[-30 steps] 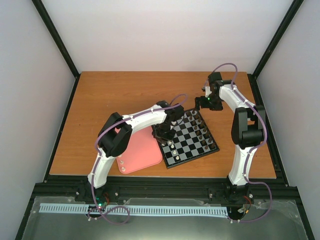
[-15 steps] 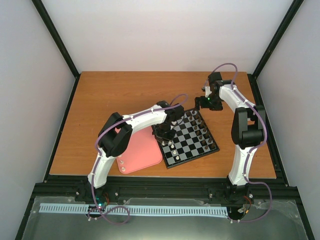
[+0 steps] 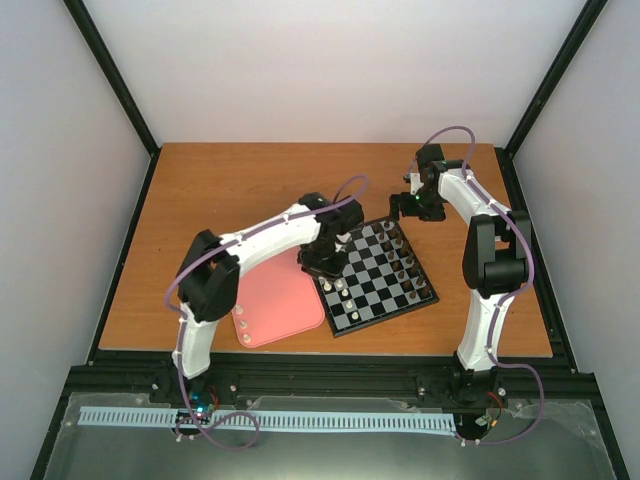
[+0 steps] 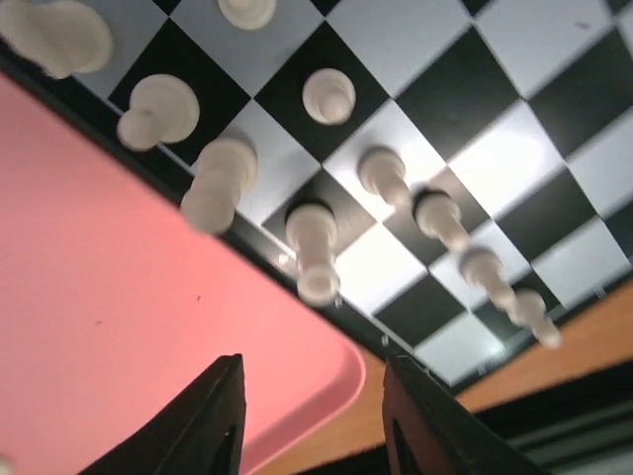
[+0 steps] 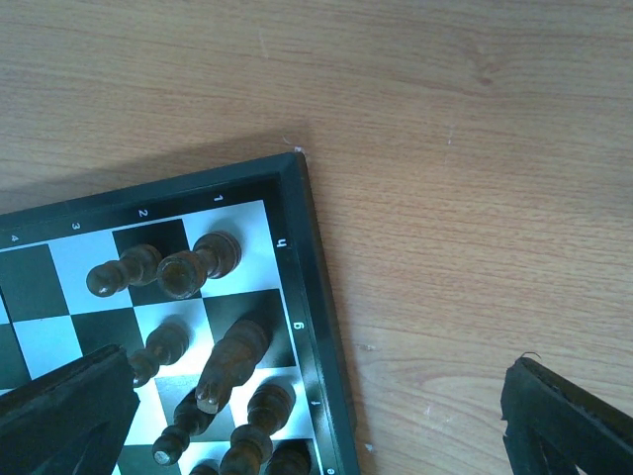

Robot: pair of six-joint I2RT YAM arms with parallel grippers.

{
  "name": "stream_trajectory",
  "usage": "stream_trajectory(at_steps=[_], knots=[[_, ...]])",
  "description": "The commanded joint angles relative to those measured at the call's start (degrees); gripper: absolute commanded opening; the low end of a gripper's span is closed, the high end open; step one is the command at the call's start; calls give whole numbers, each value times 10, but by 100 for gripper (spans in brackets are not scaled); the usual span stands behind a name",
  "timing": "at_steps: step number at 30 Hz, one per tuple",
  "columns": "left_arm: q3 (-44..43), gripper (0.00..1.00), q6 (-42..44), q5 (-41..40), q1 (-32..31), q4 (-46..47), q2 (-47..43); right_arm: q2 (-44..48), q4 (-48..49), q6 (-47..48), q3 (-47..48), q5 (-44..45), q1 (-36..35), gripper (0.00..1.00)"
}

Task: Set up the chess pieces on the board
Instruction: Place the chess piece on the chessboard, then pick up the chess piece from the storage box.

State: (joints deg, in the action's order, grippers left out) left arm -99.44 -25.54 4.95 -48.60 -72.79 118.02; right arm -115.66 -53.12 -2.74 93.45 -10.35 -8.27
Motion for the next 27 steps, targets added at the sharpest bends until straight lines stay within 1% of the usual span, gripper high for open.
stream_trajectory(at_steps=[1,4,5,6,8,9,10,14,18,22,27], knots=[[4,46,0,9,-4,-43,-81,-2,-3,6,10,-6,1,100],[31,61,-12,-9,0,-50,-129,0,-5,6,9,-6,0,100],[47,64,-18,-17,10,-50,-149,0,-5,6,9,-5,1,100],[71,65,-24,-21,23,-47,-168,1,-5,6,10,-4,1,100],[145,66,-39,-21,62,-34,-206,1,-4,5,9,-3,1,100],[177,69,-50,-25,83,-27,-228,2,-4,4,8,-4,0,100],[205,70,-61,-35,106,-20,-249,2,-3,5,6,-4,0,100],[313,69,-99,-49,196,23,-329,3,-1,5,3,-7,1,100],[371,69,-107,-53,268,58,-362,-1,-2,5,7,-12,0,100],[397,67,-95,-35,300,81,-352,-5,-5,5,14,-14,0,100],[445,63,-100,-2,306,113,-341,-6,-6,6,13,-14,1,100]])
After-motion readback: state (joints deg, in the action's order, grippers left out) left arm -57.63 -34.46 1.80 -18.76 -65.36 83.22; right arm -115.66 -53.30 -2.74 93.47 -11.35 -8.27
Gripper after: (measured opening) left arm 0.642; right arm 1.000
